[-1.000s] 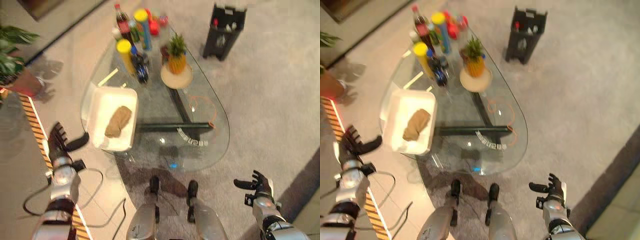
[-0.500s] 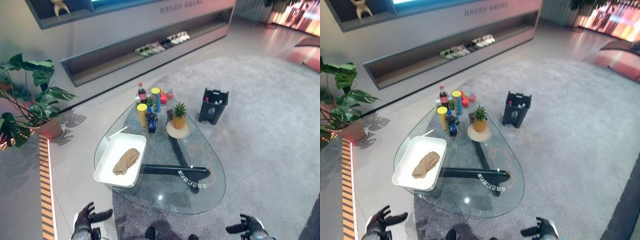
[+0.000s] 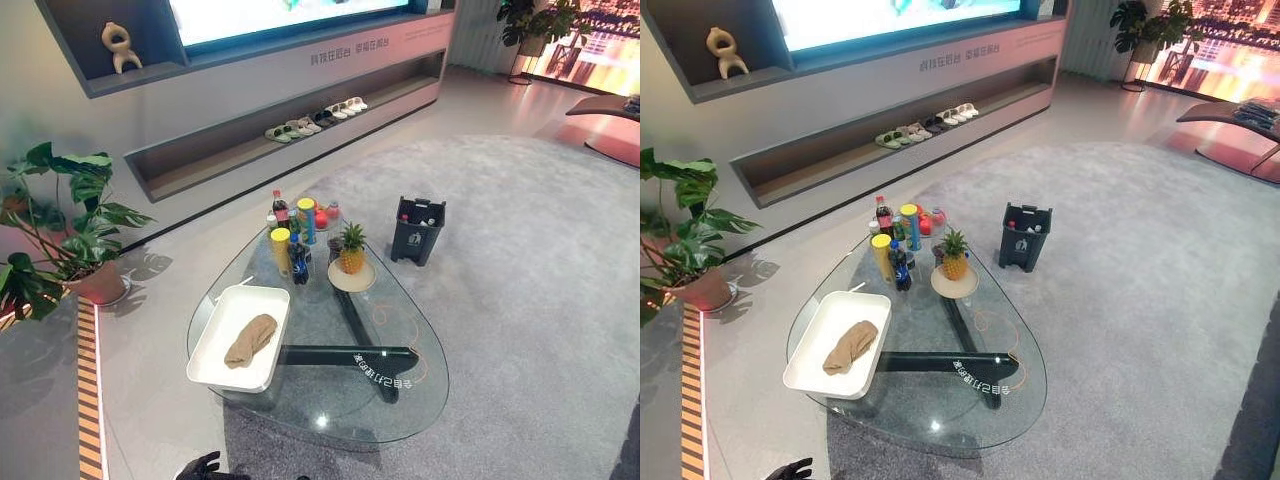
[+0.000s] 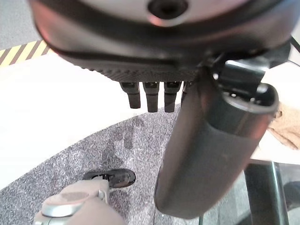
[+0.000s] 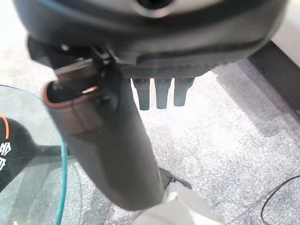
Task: Wipe the table with a cloth and put it in the basket.
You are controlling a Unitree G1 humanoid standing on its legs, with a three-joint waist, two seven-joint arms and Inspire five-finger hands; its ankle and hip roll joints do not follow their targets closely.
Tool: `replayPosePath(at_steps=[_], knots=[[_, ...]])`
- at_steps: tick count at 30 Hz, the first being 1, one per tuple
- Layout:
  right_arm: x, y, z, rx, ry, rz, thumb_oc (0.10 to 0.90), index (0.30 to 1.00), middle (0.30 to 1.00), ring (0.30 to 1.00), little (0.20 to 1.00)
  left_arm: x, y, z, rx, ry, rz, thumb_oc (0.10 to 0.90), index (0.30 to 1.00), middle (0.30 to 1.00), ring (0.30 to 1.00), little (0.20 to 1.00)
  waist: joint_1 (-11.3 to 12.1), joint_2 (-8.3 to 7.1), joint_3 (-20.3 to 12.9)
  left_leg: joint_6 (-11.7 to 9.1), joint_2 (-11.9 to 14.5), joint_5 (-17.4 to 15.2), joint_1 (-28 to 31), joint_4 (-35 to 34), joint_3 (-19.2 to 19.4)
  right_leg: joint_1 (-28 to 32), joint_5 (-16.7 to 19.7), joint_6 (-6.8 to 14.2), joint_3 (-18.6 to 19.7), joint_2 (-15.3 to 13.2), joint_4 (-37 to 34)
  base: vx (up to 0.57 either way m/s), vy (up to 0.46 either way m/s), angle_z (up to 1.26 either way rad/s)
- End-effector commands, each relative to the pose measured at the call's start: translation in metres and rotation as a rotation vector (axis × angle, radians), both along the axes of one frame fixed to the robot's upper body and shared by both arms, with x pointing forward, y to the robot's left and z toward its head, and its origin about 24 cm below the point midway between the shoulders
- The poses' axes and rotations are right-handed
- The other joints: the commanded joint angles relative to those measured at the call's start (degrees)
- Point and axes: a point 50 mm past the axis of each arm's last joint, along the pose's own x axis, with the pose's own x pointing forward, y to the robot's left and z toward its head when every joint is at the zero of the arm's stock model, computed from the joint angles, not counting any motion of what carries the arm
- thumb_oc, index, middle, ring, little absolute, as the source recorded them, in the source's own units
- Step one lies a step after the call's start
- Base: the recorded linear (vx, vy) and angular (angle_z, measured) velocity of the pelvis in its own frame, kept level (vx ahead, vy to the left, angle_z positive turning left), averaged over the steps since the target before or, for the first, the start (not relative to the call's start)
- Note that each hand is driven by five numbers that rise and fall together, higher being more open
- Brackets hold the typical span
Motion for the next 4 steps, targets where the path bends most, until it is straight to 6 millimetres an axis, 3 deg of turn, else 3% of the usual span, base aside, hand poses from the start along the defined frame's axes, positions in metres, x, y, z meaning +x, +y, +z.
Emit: replayPosePath(at_steps=[1,4], knots=[[0.0238,-0.0057,0.0062,-0.045,-0.005,0.069,0.800,0.900,0.900,0.900,0.900,0.0257,0.0037,0.0060,0.025,-0.041,-0.028,0.800,0.900,0.900,0.900,0.900,-0.05,-0.72,1.54,-0.87,-0.60,-5.57,2.12,0.88,2.38,0.03,-2.42,2.04,-2.34,-1.30,3.66,0.00,0.005,-0.10],[0.0245,-0.0055,0.0063,-0.044,-0.006,0.067,0.800,0.900,0.900,0.900,0.900,0.0260,0.0029,0.0060,0.017,-0.045,-0.034,0.800,0.900,0.900,0.900,0.900,-0.03,-0.75,1.54,-0.85,-0.58,-5.63,2.33,0.78,2.16,0.10,-2.45,1.98,-2.20,-1.21,3.63,0.00,0.000,-0.02]])
